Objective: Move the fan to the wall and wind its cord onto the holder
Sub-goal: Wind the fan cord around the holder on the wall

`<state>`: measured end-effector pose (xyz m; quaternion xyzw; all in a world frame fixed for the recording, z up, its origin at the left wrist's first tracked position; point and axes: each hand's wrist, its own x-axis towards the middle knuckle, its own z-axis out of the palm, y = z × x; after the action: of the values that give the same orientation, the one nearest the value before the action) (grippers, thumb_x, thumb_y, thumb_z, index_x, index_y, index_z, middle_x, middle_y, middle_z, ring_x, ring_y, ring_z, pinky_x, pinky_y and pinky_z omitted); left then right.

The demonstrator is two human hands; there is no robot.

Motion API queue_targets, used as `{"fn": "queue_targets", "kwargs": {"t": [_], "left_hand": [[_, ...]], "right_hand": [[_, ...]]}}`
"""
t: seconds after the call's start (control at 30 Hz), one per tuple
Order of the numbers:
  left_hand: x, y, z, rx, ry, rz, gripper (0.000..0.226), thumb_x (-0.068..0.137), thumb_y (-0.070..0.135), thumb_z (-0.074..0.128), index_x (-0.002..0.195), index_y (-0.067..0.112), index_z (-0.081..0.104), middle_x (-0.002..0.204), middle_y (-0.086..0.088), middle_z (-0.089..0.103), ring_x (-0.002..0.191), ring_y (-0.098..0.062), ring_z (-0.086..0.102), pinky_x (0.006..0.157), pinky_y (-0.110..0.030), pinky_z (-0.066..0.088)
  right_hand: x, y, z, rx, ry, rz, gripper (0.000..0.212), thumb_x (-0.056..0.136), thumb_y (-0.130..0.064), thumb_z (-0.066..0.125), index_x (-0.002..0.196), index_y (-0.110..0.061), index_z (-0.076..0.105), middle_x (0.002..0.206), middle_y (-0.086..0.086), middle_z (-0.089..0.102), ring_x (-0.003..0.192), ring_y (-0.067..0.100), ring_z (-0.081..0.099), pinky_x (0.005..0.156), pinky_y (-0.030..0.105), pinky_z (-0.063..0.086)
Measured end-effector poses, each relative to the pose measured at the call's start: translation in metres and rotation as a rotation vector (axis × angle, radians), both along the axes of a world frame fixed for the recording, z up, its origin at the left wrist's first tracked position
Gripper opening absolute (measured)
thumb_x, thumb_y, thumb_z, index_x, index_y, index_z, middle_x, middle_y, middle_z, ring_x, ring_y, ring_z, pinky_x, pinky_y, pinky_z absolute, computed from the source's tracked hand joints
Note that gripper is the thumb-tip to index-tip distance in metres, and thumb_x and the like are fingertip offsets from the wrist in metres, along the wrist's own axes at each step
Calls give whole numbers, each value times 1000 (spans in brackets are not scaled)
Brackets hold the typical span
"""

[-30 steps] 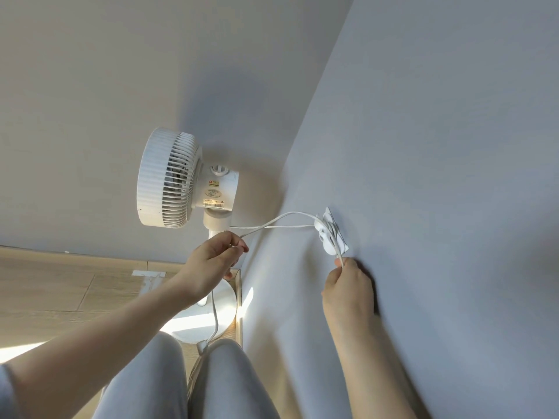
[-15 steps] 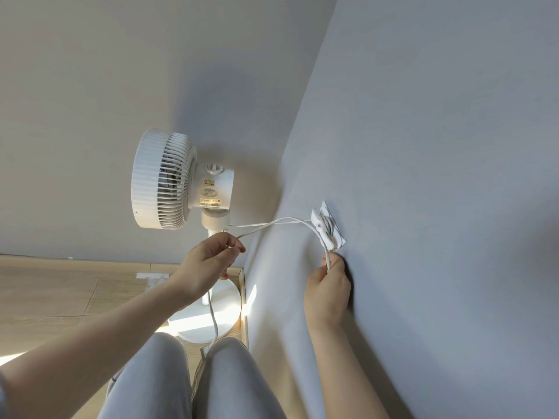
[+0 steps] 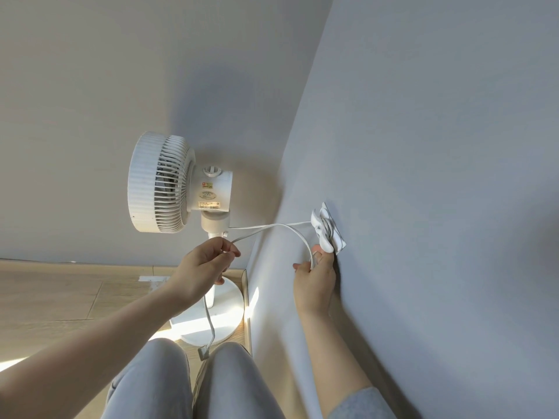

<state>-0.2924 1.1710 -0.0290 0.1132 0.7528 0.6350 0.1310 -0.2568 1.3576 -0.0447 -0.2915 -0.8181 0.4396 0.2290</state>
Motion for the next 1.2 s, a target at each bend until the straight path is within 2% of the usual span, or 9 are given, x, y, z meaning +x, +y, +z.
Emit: {"fn": "queue_targets", "kwargs": {"t": [0.17, 0.3, 0.4, 0.5, 0.67, 0.8, 0.97, 1.1, 1.2], "left_hand": [[-6, -5, -1, 1, -4, 28, 17, 94, 12, 44, 90, 9, 60, 64, -2, 46, 57, -14, 42, 63, -28, 46], [-11, -10, -5, 16, -19, 67, 18, 95, 12, 43, 91, 3, 59, 63, -2, 44, 56, -15, 41, 61, -28, 45], [-14, -10, -10, 22, -39, 77, 19, 95, 17, 45, 89, 6, 59, 61, 0, 43, 55, -14, 41, 61, -29, 44], [-17, -10, -15, 3, -47, 106, 20, 95, 19, 45, 89, 9, 60, 61, 1, 44, 56, -14, 42, 61, -29, 45], [-22, -13, -23, -26, -62, 150, 21, 95, 22, 46, 93, 7, 60, 65, -1, 46, 60, -16, 45, 62, -29, 45], [-25, -15, -30, -41, -64, 159, 20, 95, 24, 46, 91, 10, 61, 67, -1, 49, 63, -16, 47, 62, -29, 46], [-27, -17, -37, -41, -93, 183, 19, 94, 23, 47, 90, 12, 62, 68, -1, 50, 63, -16, 47, 61, -29, 46], [-25, -19, -41, -42, -117, 195, 19, 94, 23, 47, 88, 11, 62, 69, -4, 49, 62, -18, 46, 61, -29, 45], [-24, -21, -41, -25, -119, 199, 19, 94, 22, 47, 87, 12, 61, 68, -3, 49, 61, -17, 46, 61, -30, 45]], "right_hand": [[-5, -2, -2, -39, 69, 39, 50, 80, -2, 55, 128, -11, 42, 130, 0, 54, 93, 22, 63, 91, 41, 51], [-1, 2, -3, -51, 95, 75, 54, 77, -5, 63, 127, -14, 43, 124, -6, 54, 63, -4, 56, 65, 12, 45], [7, -4, -5, 34, 20, 114, 66, 77, -4, 64, 135, -14, 35, 111, -20, 46, 82, 3, 56, 72, 10, 47], [17, -13, -16, 102, 16, 136, 61, 79, 5, 57, 134, -7, 34, 109, -30, 39, 103, 14, 56, 86, 34, 53], [24, -16, -23, 223, 0, 61, 52, 81, 8, 47, 130, -6, 38, 131, 7, 53, 103, 19, 64, 81, 26, 50], [36, -15, -4, 568, 77, -60, 45, 70, 10, 59, 113, -1, 55, 77, -5, 59, 69, 23, 68, 59, 21, 40], [45, -10, 5, 636, 251, 62, 30, 75, -17, 46, 99, -11, 62, 60, -10, 55, 50, 10, 44, 52, 12, 30], [25, -6, 25, 539, -49, 367, 30, 79, -37, 59, 106, -25, 64, 80, -12, 56, 61, 7, 53, 65, 24, 49], [-2, -5, 45, 534, -299, 504, 25, 84, -36, 63, 102, -19, 68, 79, -4, 61, 75, 16, 58, 69, 28, 47]]}}
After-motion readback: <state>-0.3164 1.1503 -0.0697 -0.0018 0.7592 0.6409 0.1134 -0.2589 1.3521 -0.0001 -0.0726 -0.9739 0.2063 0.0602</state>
